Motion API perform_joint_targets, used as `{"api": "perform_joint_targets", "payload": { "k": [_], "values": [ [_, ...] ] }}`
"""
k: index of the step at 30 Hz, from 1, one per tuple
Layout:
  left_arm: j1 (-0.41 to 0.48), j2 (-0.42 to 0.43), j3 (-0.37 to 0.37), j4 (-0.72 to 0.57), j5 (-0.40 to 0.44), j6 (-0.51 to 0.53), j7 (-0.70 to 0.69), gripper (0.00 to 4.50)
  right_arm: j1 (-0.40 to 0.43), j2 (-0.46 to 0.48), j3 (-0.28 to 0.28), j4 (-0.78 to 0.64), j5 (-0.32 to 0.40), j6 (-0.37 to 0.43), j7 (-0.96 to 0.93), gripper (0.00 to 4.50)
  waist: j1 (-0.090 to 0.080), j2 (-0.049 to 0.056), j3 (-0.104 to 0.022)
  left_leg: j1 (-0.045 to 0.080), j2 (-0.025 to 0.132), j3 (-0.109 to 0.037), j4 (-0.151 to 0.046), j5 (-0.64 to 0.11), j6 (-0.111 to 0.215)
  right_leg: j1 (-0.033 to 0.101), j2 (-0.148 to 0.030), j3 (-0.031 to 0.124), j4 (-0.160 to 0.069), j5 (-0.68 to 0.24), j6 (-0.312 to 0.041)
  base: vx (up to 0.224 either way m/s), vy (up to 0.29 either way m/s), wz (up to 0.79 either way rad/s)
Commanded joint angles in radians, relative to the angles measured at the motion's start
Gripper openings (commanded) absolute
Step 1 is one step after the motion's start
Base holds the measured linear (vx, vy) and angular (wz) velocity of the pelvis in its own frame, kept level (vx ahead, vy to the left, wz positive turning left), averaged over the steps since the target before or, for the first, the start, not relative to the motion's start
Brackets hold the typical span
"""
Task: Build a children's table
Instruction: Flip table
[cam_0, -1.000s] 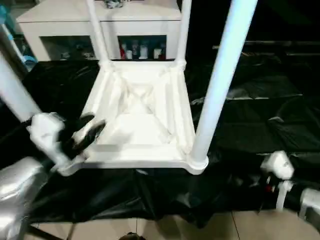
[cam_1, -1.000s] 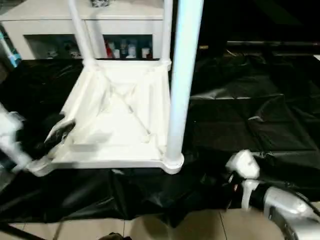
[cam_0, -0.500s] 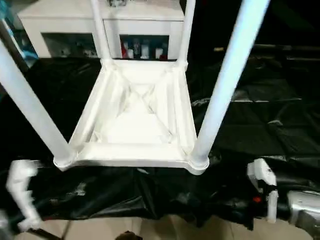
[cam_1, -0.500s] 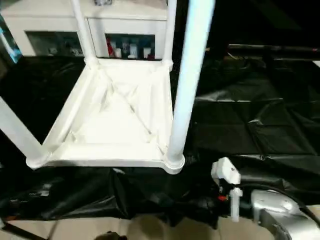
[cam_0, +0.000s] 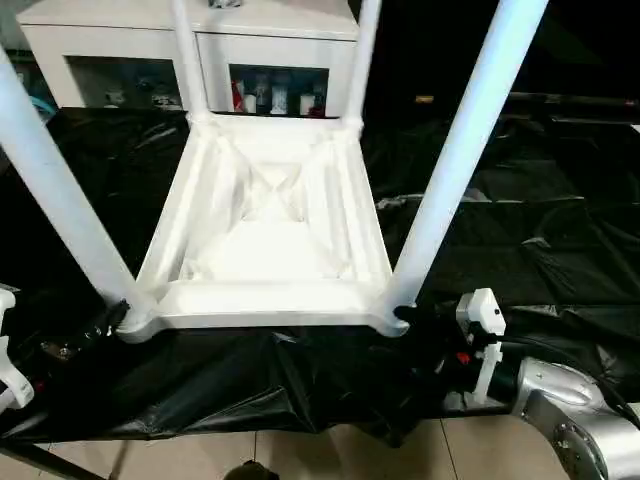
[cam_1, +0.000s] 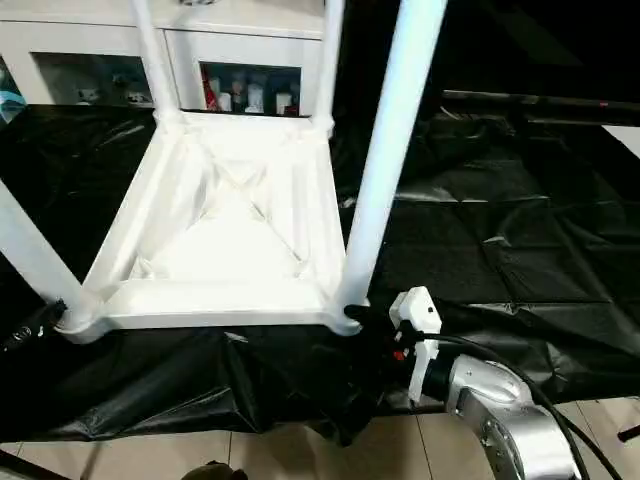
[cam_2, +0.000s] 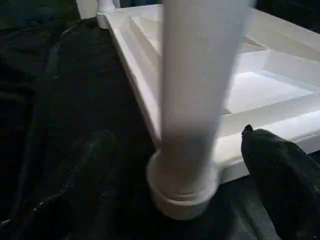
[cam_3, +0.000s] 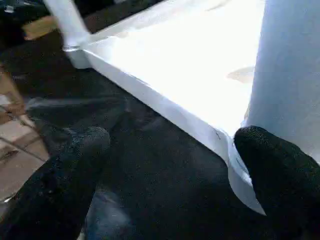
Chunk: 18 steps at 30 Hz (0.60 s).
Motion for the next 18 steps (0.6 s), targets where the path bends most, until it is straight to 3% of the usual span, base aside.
{"api": "perform_joint_targets", "payload": {
  "k": [1, 3, 5, 7, 9, 10, 11, 14, 15, 16, 17, 18],
  "values": [
    [-0.026, -0.021, -0.013, 0.013, 0.028, -0.029, 0.037, 4.48, -0.017, 0.02, -0.043, 0.03, -0.021, -0.033, -0.057, 4.5, 0.006, 0.032, -0.038, 0.041, 0.115, -0.079, -0.126, -0.729, -0.178, -0.025, -0.086, 0.064, -0.081, -0.343, -0.141, 0.0, 0.0, 0.0],
    [-0.065, -0.053, -0.034, 0.024, 0.052, -0.056, 0.083, 4.48, -0.026, 0.037, -0.065, 0.052, -0.035, -0.054, -0.099, 4.5, 0.011, 0.028, -0.037, 0.043, 0.117, -0.078, -0.123, -0.718, -0.171, -0.024, -0.093, 0.064, -0.088, -0.375, -0.144, 0.0, 0.0, 0.0],
    [-0.093, -0.075, -0.049, 0.032, 0.07, -0.074, 0.116, 4.48, -0.033, 0.049, -0.08, 0.067, -0.044, -0.069, -0.127, 4.5, 0.018, 0.029, -0.04, 0.046, 0.117, -0.074, -0.122, -0.704, -0.174, -0.027, -0.09, 0.065, -0.085, -0.354, -0.146, 0.0, 0.0, 0.0],
    [-0.136, -0.146, -0.136, 0.023, 0.097, -0.09, 0.164, 4.48, -0.061, 0.061, -0.128, 0.099, -0.064, -0.095, -0.198, 4.5, 0.017, 0.025, -0.044, 0.045, 0.118, -0.072, -0.123, -0.687, -0.172, -0.021, -0.087, 0.064, -0.081, -0.327, -0.145, 0.0, 0.0, 0.0],
    [-0.153, -0.188, -0.182, 0.011, 0.102, -0.088, 0.187, 4.48, -0.075, 0.06, -0.149, 0.099, -0.06, -0.091, -0.213, 4.5, 0.023, 0.022, -0.046, 0.049, 0.118, -0.066, -0.121, -0.661, -0.167, -0.024, -0.088, 0.066, -0.082, -0.306, -0.144, 0.0, 0.0, 0.0],
    [-0.154, -0.193, -0.185, 0.009, 0.101, -0.088, 0.189, 4.48, -0.076, 0.06, -0.15, 0.098, -0.059, -0.09, -0.213, 4.5, 0.027, 0.017, -0.044, 0.045, 0.117, -0.063, -0.119, -0.628, -0.15, -0.02, -0.093, 0.07, -0.081, -0.312, -0.145, 0.0, 0.0, 0.0],
    [-0.158, -0.218, -0.197, 0.001, 0.09, -0.095, 0.192, 4.48, -0.077, 0.059, -0.147, 0.093, -0.055, -0.087, -0.212, 4.5, 0.028, 0.019, -0.046, 0.042, 0.116, -0.061, -0.117, -0.6, -0.14, -0.019, -0.094, 0.071, -0.082, -0.324, -0.142, 0.0, 0.0, 0.0],
    [-0.152, -0.24, -0.212, -0.015, 0.064, -0.09, 0.179, 4.48, -0.076, 0.057, -0.137, 0.093, -0.06, -0.089, -0.21, 4.5, 0.028, 0.018, -0.05, 0.039, 0.117, -0.061, -0.119, -0.587, -0.14, -0.016, -0.09, 0.069, -0.08, -0.313, -0.134, 0.0, 0.0, 0.0],
    [-0.123, -0.266, -0.254, -0.031, 0.068, -0.101, 0.163, 4.48, -0.07, 0.055, -0.113, 0.084, -0.073, -0.087, -0.208, 4.5, 0.029, 0.017, -0.051, 0.04, 0.116, -0.06, -0.119, -0.587, -0.14, -0.017, -0.087, 0.068, -0.08, -0.302, -0.134, 0.0, 0.0, 0.0],
    [-0.123, -0.266, -0.254, -0.031, 0.068, -0.101, 0.163, 4.48, -0.07, 0.055, -0.113, 0.084, -0.073, -0.087, -0.208, 4.5, 0.027, 0.003, -0.051, 0.034, 0.118, -0.06, -0.119, -0.555, -0.124, -0.011, -0.09, 0.069, -0.078, -0.284, -0.135, 0.0, 0.0, 0.0],
    [-0.113, -0.272, -0.266, -0.033, 0.07, -0.101, 0.161, 4.48, -0.068, 0.057, -0.108, 0.079, -0.075, -0.085, -0.208, 4.5, 0.029, 0.009, -0.052, 0.038, 0.118, -0.056, -0.118, -0.543, -0.121, -0.016, -0.086, 0.069, -0.08, -0.271, -0.135, 0.0, 0.0, 0.0],
    [-0.104, -0.283, -0.257, -0.029, 0.057, -0.1, 0.16, 4.48, -0.068, 0.058, -0.099, 0.071, -0.08, -0.081, -0.206, 4.5, 0.026, -0.004, -0.048, 0.038, 0.118, -0.052, -0.119, -0.539, -0.115, -0.018, -0.084, 0.07, -0.083, -0.271, -0.133, 0.0, 0.0, 0.0]
  ]
}}
